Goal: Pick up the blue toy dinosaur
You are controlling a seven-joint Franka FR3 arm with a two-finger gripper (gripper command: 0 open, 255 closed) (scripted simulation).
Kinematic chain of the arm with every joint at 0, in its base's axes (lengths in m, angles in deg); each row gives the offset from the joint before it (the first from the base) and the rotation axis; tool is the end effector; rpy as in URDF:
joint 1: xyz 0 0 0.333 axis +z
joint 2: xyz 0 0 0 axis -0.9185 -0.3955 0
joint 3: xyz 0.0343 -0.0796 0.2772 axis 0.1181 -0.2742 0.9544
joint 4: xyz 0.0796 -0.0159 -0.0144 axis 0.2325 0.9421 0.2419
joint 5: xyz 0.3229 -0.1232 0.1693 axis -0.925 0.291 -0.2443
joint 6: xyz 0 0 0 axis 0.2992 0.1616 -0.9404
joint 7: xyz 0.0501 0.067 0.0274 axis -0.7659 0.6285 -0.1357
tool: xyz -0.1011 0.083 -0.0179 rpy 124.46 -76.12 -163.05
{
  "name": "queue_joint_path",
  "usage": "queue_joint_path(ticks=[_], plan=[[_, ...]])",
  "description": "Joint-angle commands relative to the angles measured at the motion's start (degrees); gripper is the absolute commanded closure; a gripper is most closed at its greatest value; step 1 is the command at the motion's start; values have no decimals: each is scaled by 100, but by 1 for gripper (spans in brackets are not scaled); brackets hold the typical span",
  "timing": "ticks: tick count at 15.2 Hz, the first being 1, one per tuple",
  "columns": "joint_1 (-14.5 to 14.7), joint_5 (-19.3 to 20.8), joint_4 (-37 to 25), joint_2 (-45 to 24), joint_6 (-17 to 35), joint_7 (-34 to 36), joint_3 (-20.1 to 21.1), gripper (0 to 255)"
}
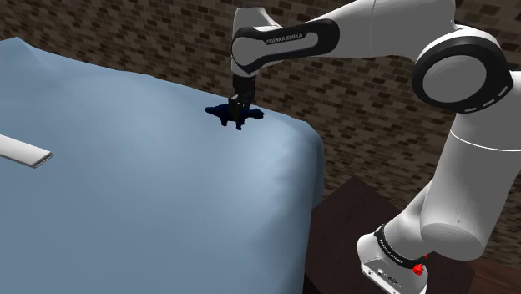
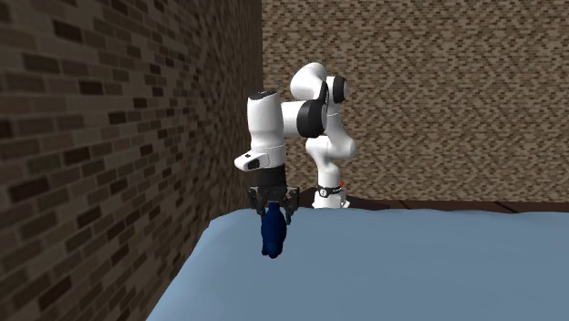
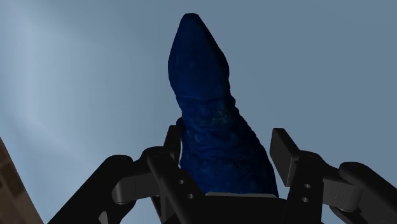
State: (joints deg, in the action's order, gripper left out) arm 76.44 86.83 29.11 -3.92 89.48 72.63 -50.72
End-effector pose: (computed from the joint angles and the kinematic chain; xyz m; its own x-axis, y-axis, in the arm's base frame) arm 0.6199 0.1462 0.3502 0.9231 0.3814 -0.0488 0.3773 -0.9229 -0.0764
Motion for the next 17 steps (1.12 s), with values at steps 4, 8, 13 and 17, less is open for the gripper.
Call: queue_joint_path(ticks=[4, 8, 13, 17], plan=[[-1, -3, -182, 82, -270, 9, 4, 255], [-2, -2, -399, 146, -550, 23, 5, 255], [-3, 0, -705, 202, -911, 42, 6, 255], [-3, 1, -850, 216, -1070, 51, 7, 255]])
